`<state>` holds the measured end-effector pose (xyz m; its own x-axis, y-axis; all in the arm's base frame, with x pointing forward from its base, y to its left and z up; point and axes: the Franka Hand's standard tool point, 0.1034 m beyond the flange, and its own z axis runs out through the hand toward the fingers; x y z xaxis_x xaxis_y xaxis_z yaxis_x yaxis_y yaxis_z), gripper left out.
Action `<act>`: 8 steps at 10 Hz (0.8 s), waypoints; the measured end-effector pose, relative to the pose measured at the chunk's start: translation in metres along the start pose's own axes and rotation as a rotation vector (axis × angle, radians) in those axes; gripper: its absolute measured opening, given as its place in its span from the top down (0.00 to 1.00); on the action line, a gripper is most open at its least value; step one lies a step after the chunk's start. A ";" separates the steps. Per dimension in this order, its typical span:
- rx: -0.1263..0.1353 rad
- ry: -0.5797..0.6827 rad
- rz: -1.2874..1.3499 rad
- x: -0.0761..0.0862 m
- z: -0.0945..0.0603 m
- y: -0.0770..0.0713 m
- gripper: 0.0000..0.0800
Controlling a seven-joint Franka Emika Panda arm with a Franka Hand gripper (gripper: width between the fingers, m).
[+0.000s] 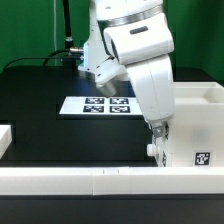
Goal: Assemble drawer
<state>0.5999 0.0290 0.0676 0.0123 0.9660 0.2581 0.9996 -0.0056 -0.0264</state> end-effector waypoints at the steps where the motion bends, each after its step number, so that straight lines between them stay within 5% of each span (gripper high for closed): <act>1: 0.000 -0.007 0.005 0.001 -0.001 0.001 0.19; 6: 0.044 -0.019 0.020 -0.038 -0.024 -0.001 0.19; 8: 0.046 -0.016 0.023 -0.037 -0.021 -0.002 0.19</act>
Offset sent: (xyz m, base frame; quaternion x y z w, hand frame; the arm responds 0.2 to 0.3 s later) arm -0.0069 -0.0478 0.0102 0.0373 -0.0210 -0.0307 0.9986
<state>0.5980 -0.0118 0.0781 0.0342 0.9699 0.2411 0.9969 -0.0161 -0.0769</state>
